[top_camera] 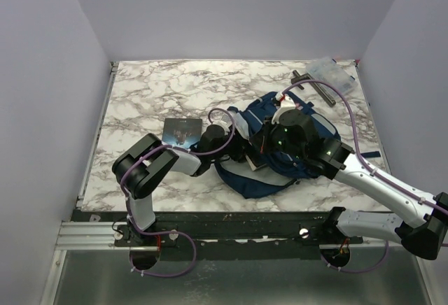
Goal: Pack the student bag
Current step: Place the book in the student bag.
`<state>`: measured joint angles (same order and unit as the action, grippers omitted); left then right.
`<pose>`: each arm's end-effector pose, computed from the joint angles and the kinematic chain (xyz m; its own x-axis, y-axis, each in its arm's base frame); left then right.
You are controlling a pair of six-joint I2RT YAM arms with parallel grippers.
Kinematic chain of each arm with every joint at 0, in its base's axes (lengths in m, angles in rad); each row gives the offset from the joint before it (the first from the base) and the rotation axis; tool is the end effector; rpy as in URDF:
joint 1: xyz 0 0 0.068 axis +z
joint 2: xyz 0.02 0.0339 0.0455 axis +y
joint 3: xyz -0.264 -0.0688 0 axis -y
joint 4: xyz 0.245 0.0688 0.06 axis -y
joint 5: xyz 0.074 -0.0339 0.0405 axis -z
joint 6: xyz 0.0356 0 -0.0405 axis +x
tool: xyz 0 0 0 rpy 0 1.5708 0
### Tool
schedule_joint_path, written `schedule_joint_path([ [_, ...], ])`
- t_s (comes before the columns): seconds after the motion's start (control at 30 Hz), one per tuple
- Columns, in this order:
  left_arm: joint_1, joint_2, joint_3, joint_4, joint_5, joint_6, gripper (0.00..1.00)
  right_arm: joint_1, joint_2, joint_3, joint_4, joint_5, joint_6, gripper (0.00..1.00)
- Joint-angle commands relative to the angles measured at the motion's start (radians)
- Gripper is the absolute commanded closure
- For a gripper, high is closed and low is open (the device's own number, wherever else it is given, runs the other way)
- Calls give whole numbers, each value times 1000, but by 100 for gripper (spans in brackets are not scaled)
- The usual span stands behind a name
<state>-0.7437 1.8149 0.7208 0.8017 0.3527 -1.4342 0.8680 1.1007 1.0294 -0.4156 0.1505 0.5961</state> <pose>0.2510 -0.2476 0.1486 -0.8995 -0.4358 -0.0317 -0.0905 0.2569 -0.9622 0.1628 0.1839 0.3402 -0.6257 0.1201 -0.7707 -0.3836 0.8129 0.4381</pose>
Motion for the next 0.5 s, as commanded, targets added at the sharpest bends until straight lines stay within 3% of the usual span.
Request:
schedule_joint_path([
  [0.0,1,-34,-36,39,4,38,37,-3,-39,36,77,-7,17,99],
  [0.03,1,-30,-34,17,39,46,29,-3,-36,37,76,-10,16,99],
  [0.1,1,-25,-47,4,85,51,27,-3,-32,41,72,-14,15,99],
  [0.4,6,-96,-101,-208,77,171,27,-3,-30,48,54,-14,3,99],
  [0.47,6,-96,-88,-241,64,205,32,-3,-32,45,52,-16,2,100],
])
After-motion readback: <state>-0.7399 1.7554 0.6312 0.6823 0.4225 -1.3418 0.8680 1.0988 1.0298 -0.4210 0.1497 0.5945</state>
